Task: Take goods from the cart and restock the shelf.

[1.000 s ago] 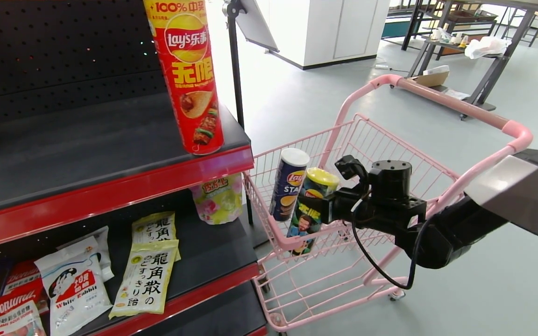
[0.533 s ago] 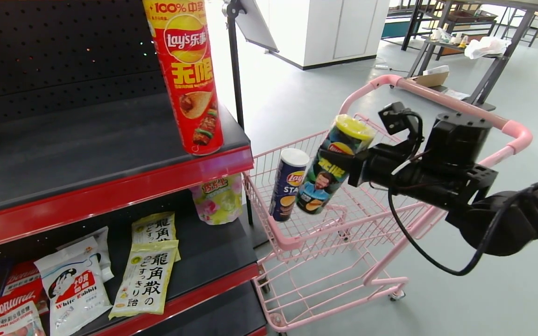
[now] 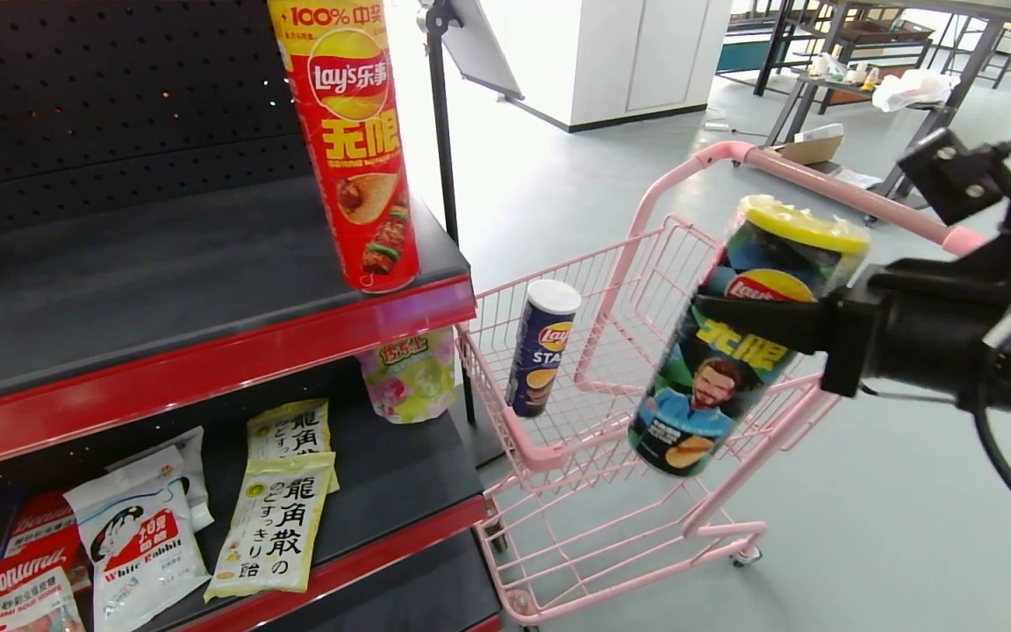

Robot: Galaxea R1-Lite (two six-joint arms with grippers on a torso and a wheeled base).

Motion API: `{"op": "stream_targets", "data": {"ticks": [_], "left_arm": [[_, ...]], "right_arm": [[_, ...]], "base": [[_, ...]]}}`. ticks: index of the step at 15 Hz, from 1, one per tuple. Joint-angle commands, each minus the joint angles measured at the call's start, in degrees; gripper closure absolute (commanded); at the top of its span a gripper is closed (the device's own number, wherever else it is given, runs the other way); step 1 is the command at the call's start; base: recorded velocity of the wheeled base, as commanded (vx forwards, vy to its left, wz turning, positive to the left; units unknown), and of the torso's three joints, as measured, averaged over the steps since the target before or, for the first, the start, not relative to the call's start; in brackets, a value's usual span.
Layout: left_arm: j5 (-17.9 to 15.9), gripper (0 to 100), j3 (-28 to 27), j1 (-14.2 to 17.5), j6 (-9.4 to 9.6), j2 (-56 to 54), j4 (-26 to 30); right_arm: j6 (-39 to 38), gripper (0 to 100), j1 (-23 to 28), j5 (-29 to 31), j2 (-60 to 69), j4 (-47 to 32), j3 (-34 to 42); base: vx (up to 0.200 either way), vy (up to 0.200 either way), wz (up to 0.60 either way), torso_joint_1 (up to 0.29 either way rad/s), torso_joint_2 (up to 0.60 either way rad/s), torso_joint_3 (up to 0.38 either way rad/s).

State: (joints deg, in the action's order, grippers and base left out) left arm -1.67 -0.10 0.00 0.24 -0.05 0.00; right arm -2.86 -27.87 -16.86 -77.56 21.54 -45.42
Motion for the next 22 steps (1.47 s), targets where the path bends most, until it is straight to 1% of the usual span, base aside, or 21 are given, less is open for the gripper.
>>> {"op": "stream_targets", "data": {"ticks": [1, 2, 4, 5, 7, 9, 16, 22], "left_arm": [[0.0, 0, 0.0, 0.0, 0.02, 0.0, 0.0], [0.0, 0, 0.0, 0.0, 0.02, 0.0, 0.0], [0.0, 0, 0.0, 0.0, 0.02, 0.0, 0.0], [0.0, 0, 0.0, 0.0, 0.02, 0.0, 0.0], [0.0, 0, 0.0, 0.0, 0.02, 0.0, 0.0], [0.0, 0, 0.0, 0.0, 0.02, 0.0, 0.0], [0.0, 0, 0.0, 0.0, 0.02, 0.0, 0.0], [0.0, 0, 0.0, 0.0, 0.02, 0.0, 0.0]], "right_arm": [[0.9, 100, -5.7, 2.5, 9.1, -0.4, 11.1], [0.7, 100, -5.9, 2.6, 8.0, 3.8, 15.3], [1.1, 100, -5.8, 3.2, 7.2, 5.9, 18.5], [0.9, 100, -5.8, 2.9, 6.6, 6.1, 19.0], [2.5, 100, -5.9, 4.2, 5.8, 6.2, 17.8], [3.7, 100, -5.9, 4.2, 5.7, 6.1, 17.6], [4.4, 100, -6.1, 4.0, 5.8, 6.0, 17.6], [4.5, 100, -6.1, 3.9, 5.5, 5.9, 17.5]], "base": [[0.000, 0.000, 0.00, 0.000, 0.00, 0.000], [0.000, 0.000, 0.00, 0.000, 0.00, 0.000], [0.000, 0.000, 0.00, 0.000, 0.00, 0.000], [0.000, 0.000, 0.00, 0.000, 0.00, 0.000], [0.000, 0.000, 0.00, 0.000, 0.00, 0.000], [0.000, 0.000, 0.00, 0.000, 0.00, 0.000], [0.000, 0.000, 0.00, 0.000, 0.00, 0.000], [0.000, 0.000, 0.00, 0.152, -0.43, -0.279]]}}
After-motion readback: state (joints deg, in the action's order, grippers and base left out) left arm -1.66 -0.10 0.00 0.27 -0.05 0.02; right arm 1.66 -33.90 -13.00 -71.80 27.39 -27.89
